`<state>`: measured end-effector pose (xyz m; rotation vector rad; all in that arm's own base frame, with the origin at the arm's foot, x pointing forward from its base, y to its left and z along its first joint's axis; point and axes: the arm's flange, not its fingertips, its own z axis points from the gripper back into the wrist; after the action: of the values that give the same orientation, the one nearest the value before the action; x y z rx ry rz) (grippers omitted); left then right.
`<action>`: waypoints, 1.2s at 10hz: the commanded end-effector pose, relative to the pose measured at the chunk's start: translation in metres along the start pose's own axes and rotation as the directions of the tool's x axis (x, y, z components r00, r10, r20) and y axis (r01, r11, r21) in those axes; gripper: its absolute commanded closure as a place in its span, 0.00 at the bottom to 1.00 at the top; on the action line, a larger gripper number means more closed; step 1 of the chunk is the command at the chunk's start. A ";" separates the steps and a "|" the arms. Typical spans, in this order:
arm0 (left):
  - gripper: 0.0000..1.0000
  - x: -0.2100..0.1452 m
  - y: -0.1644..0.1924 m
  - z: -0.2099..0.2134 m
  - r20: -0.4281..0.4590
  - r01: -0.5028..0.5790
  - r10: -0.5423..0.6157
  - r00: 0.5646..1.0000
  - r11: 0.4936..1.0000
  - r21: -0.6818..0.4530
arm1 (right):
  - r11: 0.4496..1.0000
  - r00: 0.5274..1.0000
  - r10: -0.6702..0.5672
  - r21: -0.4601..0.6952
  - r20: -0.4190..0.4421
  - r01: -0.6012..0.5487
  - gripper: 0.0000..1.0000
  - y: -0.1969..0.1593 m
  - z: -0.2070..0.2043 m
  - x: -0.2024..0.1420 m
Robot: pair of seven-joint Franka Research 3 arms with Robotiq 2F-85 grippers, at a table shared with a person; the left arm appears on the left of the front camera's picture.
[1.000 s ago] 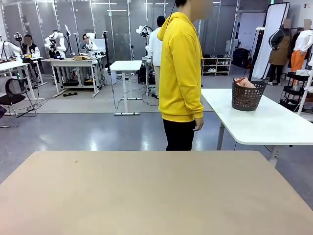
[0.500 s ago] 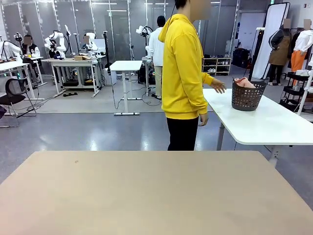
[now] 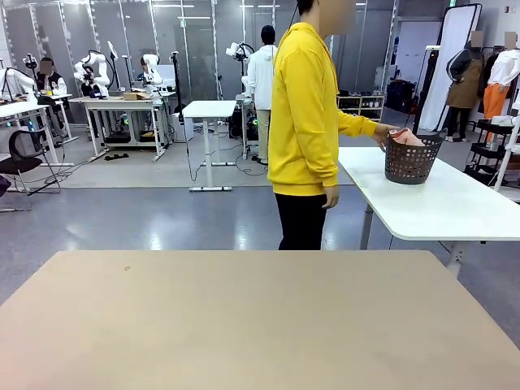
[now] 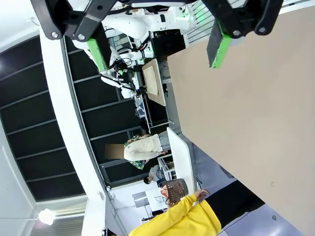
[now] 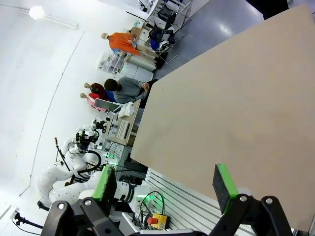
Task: Fold the towel.
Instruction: Grab the top end of the 100 cm Hotel Towel extended by the human.
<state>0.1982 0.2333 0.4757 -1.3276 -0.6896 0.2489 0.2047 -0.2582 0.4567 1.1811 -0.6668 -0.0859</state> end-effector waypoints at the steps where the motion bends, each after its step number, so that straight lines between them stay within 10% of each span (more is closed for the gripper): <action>1: 0.00 0.005 -0.003 0.004 -0.011 0.005 -0.005 1.000 1.000 -0.016 | 1.000 1.000 0.004 0.009 0.005 -0.004 0.00 0.002 0.003 0.000; 12: 0.00 0.005 -0.003 0.004 -0.011 0.005 -0.005 1.000 1.000 -0.016 | 1.000 1.000 0.004 0.009 0.005 -0.004 0.00 0.002 0.003 0.000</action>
<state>0.1982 0.2333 0.4759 -1.3280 -0.6896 0.2482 0.2047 -0.2582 0.4567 1.1811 -0.6668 -0.0859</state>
